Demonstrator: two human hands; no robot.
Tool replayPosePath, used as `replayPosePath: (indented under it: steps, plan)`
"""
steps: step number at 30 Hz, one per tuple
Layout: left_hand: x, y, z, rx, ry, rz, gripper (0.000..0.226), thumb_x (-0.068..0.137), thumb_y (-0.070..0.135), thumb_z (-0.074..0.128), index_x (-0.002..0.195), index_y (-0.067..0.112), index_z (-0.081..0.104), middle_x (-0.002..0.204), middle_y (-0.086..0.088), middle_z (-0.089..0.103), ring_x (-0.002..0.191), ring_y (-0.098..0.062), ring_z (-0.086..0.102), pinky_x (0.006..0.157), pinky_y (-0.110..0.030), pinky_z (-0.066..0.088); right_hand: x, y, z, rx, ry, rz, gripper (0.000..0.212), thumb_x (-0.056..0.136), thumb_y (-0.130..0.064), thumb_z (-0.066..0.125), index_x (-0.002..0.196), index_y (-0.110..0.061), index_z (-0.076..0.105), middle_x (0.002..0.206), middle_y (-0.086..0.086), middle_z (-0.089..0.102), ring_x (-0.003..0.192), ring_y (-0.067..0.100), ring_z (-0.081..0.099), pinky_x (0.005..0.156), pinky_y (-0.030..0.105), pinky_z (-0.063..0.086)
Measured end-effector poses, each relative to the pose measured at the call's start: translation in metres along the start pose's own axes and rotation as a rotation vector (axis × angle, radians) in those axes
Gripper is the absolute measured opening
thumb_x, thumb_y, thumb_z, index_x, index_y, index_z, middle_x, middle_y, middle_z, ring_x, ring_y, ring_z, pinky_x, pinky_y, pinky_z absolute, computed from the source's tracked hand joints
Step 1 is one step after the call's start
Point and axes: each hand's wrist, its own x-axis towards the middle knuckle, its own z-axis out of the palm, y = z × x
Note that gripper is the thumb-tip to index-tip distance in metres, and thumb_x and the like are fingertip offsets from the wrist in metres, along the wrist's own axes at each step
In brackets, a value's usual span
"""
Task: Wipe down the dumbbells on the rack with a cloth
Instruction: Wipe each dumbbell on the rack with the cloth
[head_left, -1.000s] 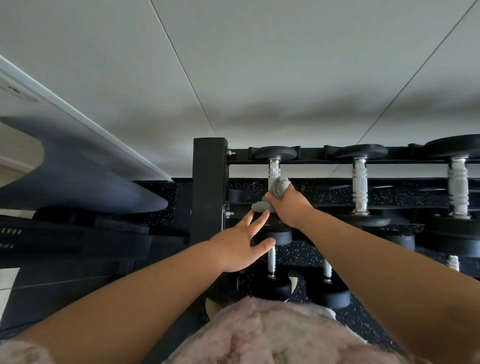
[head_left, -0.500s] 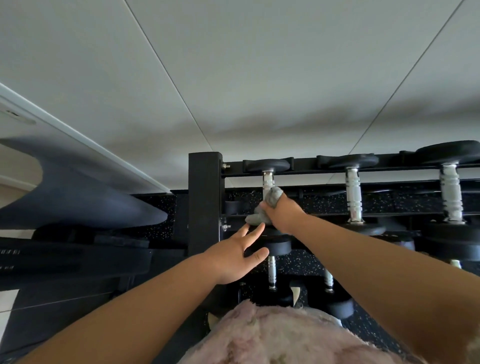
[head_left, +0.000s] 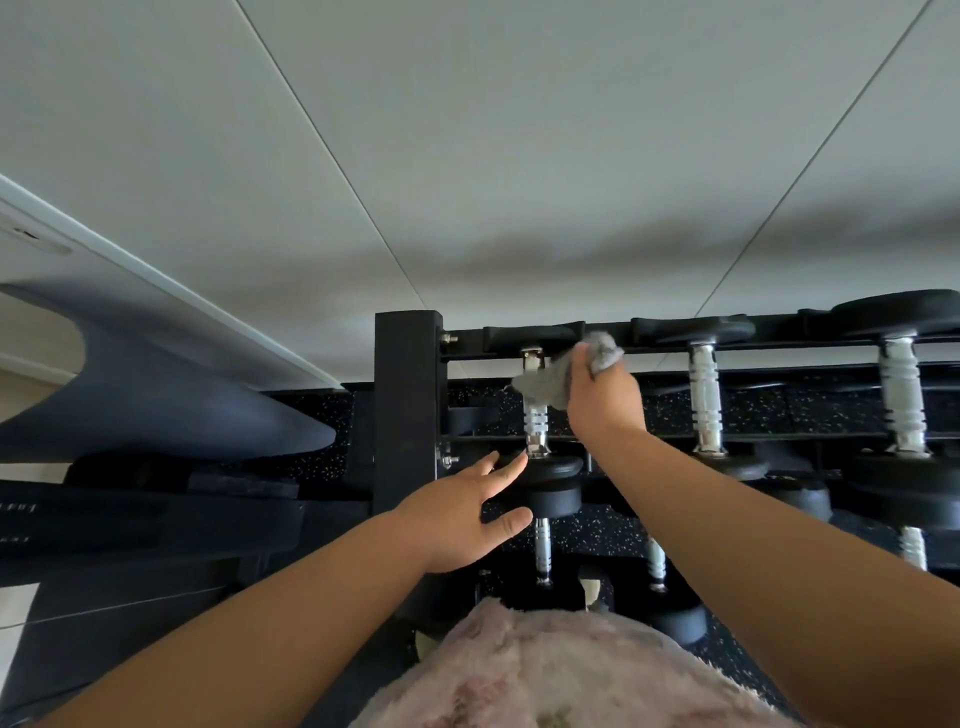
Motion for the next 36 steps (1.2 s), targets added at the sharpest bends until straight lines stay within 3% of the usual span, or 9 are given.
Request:
replayPosePath:
  steps: [4,8,10,12,17,22,27,32,36]
  plan:
    - [0.000,0.002,-0.001,0.079,0.023,-0.004,0.076,0.095,0.084,0.033,0.157,0.065,-0.007,0.175,0.018,0.000,0.156,-0.018,0.032,0.119,-0.044,0.040,0.008,-0.020,-0.006,-0.021,-0.005,-0.319,0.031,0.104,-0.052,0.043,0.116,-0.024,0.050,0.103,-0.001,0.063,0.083,0.012,0.066,0.066,0.028,0.057]
    - [-0.001,0.004,-0.005,0.169,0.023,0.009,0.081,0.096,0.081,0.037,0.159,0.061,-0.011,0.176,0.016,0.000,0.152,-0.018,0.040,0.114,-0.041,0.045,0.025,-0.052,0.027,-0.734,-0.148,-0.719,0.062,0.102,-0.064,0.031,0.142,-0.020,0.049,0.136,0.001,0.057,0.131,0.023,0.051,0.123,0.050,0.029]
    - [-0.001,0.003,-0.006,0.174,0.023,0.013,0.082,0.096,0.082,0.037,0.159,0.061,-0.011,0.176,0.015,0.001,0.154,-0.019,0.036,0.114,-0.041,0.045,0.028,-0.062,0.038,-1.004,-0.129,-0.855,0.067,0.102,-0.066,0.027,0.145,-0.019,0.049,0.139,0.005,0.057,0.135,0.029,0.048,0.124,0.051,0.020]
    - [-0.001,0.003,-0.006,0.180,0.026,0.017,0.083,0.096,0.081,0.038,0.159,0.060,-0.011,0.176,0.015,0.001,0.155,-0.019,0.034,0.113,-0.041,0.045,0.038,-0.065,0.036,-1.051,-0.153,-0.904,0.056,0.102,-0.062,0.036,0.135,-0.021,0.055,0.128,0.004,0.061,0.119,0.026,0.057,0.113,0.045,0.038]
    - [0.003,0.004,-0.005,0.254,0.034,0.041,0.088,0.095,0.078,0.044,0.159,0.060,-0.014,0.177,0.010,0.003,0.144,-0.023,0.050,0.109,-0.043,0.049,0.053,-0.044,-0.004,-0.672,-0.242,-0.596,0.049,0.097,-0.070,0.037,0.111,-0.029,0.060,0.088,-0.005,0.067,0.072,0.012,0.064,0.065,0.035,0.059]
    - [0.007,0.008,0.000,0.267,0.036,0.050,0.089,0.096,0.073,0.047,0.159,0.059,-0.015,0.177,0.008,0.002,0.122,-0.023,0.066,0.097,-0.041,0.056,0.038,-0.053,-0.002,-0.655,-0.135,-0.524,0.051,0.102,-0.064,0.040,0.101,-0.019,0.064,0.075,-0.001,0.066,0.064,0.016,0.065,0.059,0.036,0.059]
    - [0.002,-0.001,-0.002,0.316,0.034,0.034,0.092,0.097,0.067,0.049,0.160,0.054,-0.017,0.177,0.005,0.003,0.121,-0.022,0.067,0.096,-0.041,0.056,0.031,-0.073,0.024,-1.080,-0.203,-0.900,0.033,0.095,-0.047,0.058,0.118,-0.023,0.061,0.109,0.001,0.063,0.100,0.023,0.061,0.087,0.040,0.053]
    - [0.005,-0.003,-0.002,0.366,0.049,0.040,0.092,0.098,0.061,0.050,0.162,0.051,-0.016,0.177,0.003,0.007,0.128,-0.023,0.063,0.106,-0.043,0.049,0.039,-0.077,-0.006,-0.873,-0.380,-0.654,0.037,0.107,-0.043,0.046,0.131,-0.019,0.059,0.101,0.011,0.067,0.091,0.028,0.068,0.081,0.046,0.061]
    - [0.005,-0.004,-0.003,0.375,0.042,0.040,0.093,0.098,0.058,0.051,0.161,0.052,-0.017,0.177,0.004,0.006,0.129,-0.024,0.062,0.105,-0.044,0.051,0.063,-0.043,-0.021,-0.742,-0.144,-0.443,0.057,0.110,-0.019,0.040,0.162,-0.012,0.020,0.087,0.008,0.051,0.075,0.019,0.056,0.074,0.034,0.059]
